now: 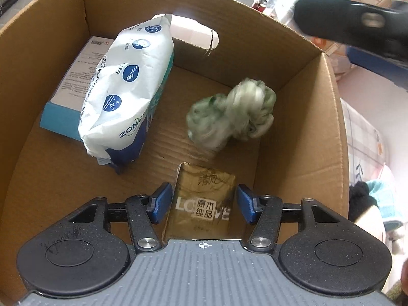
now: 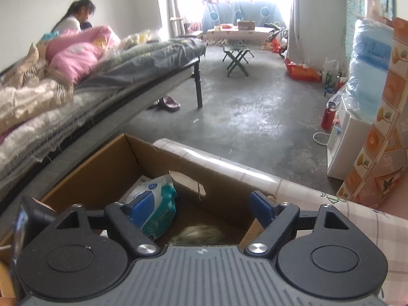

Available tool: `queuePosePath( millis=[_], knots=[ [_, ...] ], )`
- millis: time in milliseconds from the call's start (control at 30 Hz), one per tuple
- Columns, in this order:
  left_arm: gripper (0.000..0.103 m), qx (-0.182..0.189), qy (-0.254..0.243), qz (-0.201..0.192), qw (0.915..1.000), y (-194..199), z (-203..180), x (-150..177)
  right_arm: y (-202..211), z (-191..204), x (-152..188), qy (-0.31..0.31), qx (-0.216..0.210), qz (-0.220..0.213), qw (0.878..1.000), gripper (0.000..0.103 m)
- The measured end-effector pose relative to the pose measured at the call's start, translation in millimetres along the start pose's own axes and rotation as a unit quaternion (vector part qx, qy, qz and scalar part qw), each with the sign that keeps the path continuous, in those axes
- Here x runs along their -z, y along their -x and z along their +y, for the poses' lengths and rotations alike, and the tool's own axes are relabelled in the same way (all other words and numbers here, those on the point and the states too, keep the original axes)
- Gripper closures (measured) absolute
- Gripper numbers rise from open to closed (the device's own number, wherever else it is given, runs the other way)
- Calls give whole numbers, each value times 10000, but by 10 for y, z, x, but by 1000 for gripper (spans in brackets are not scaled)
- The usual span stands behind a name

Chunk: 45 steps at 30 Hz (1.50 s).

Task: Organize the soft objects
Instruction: 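Carry the gold pack and green scrunchie into the cardboard box with both grippers, then open both grippers to drop the items and move back toward the sheet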

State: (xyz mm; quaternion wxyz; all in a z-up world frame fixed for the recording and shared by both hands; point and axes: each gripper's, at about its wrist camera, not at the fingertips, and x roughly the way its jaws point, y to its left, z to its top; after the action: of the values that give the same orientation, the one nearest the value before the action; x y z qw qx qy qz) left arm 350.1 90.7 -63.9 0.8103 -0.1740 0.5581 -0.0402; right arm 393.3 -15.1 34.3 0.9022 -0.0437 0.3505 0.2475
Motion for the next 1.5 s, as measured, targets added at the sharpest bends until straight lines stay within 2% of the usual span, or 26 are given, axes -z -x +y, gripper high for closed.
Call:
queuePosePath(
  millis=[167, 300, 433, 733, 933, 1067, 1300, 1500],
  knots=[
    [44, -19, 68, -11, 10000, -51, -21, -10, 274, -121, -9, -228, -183, -354, 9989, 18],
    [30, -55, 128, -118, 9998, -11, -13, -41, 540, -208, -1, -435, -332, -619, 9966, 16],
    [17, -92, 27, -349, 9993, 241, -56, 8, 825, -258, 47, -554, -427, -869, 9938, 7],
    [8, 147, -57, -806, 9966, 804, -54, 222, 1592, -315, 347, -838, -640, -1256, 9865, 0],
    [7, 317, -84, -1091, 9935, 1134, -18, 465, 2118, -341, 702, -1000, -709, -1369, 9830, 0],
    [5, 382, -232, -1321, 9902, 1398, -34, 713, 2493, -383, 1013, -1120, -592, -1479, 9809, 0],
    [3, 457, -943, -1759, 9788, 1721, -257, 1241, 2959, -615, 1715, -1689, -75, -1643, 9718, 0],
    [2, 686, -1554, -1933, 9663, 1792, -586, 1706, 3051, -810, 2353, -2502, 167, -1619, 9544, 0]
  ],
)
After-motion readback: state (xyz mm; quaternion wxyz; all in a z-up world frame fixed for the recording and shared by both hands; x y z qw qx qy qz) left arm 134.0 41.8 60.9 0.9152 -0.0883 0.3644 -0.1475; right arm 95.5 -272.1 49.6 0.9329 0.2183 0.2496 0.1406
